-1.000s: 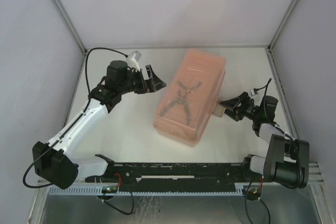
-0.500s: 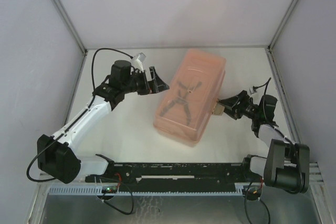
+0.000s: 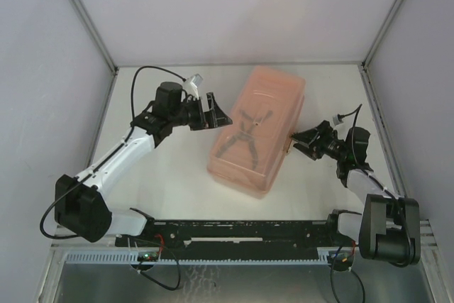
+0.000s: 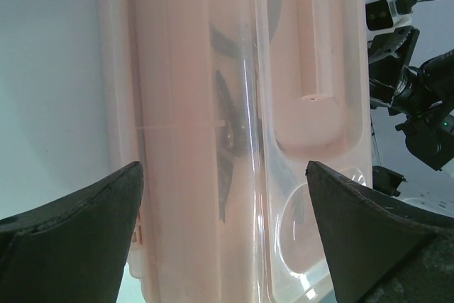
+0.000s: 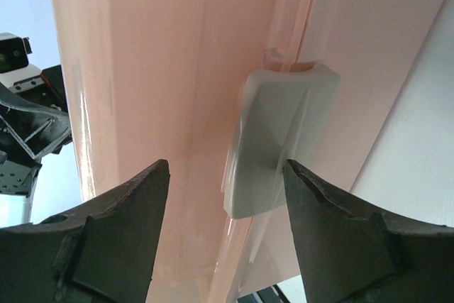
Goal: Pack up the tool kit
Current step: Close the toolbox at the center of the board.
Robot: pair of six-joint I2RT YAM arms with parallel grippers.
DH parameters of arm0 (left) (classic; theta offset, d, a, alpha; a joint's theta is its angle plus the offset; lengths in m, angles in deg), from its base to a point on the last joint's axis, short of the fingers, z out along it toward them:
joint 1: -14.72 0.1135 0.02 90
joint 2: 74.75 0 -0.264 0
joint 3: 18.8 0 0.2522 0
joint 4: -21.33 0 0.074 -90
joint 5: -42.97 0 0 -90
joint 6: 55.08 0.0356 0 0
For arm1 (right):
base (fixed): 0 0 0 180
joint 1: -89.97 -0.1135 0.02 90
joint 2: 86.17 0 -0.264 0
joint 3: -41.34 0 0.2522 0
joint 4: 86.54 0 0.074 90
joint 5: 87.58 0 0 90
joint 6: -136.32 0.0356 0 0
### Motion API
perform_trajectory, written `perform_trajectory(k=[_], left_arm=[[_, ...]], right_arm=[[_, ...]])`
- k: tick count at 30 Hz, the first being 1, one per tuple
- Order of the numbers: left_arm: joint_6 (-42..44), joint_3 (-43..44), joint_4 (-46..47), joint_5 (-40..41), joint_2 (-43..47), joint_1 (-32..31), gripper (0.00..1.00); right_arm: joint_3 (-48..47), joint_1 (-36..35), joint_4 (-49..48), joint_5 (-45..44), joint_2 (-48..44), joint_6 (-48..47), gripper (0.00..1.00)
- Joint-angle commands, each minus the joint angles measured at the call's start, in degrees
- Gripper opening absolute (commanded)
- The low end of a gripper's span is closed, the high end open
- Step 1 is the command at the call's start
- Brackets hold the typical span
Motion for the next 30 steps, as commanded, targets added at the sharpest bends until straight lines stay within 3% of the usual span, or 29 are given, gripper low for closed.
perform_trajectory(k=[1, 10, 15, 30], left_arm=[[-0.58, -1.20, 2.00, -1.63, -0.18, -0.74, 1.00], [-0.25, -0.48, 1.46, -1.54, -1.27, -1.62, 1.00], [0.03, -0.14, 1.24, -1.47, -1.64, -1.89, 0.94], [-1.76, -0.87, -0.19, 7.08, -0.10, -1.90, 0.86]], right_arm=[[-1.21, -0.73, -3.40, -1.53, -0.95, 1.12, 0.65], [-0.66, -2.51, -5.65, -4.26, -0.15, 3.60, 0.64], [3.03, -3.12, -15.43, -6.97, 2.13, 10.04, 0.63], [0.58, -5.62, -30.35, -3.55, 15.33, 13.62, 0.58]])
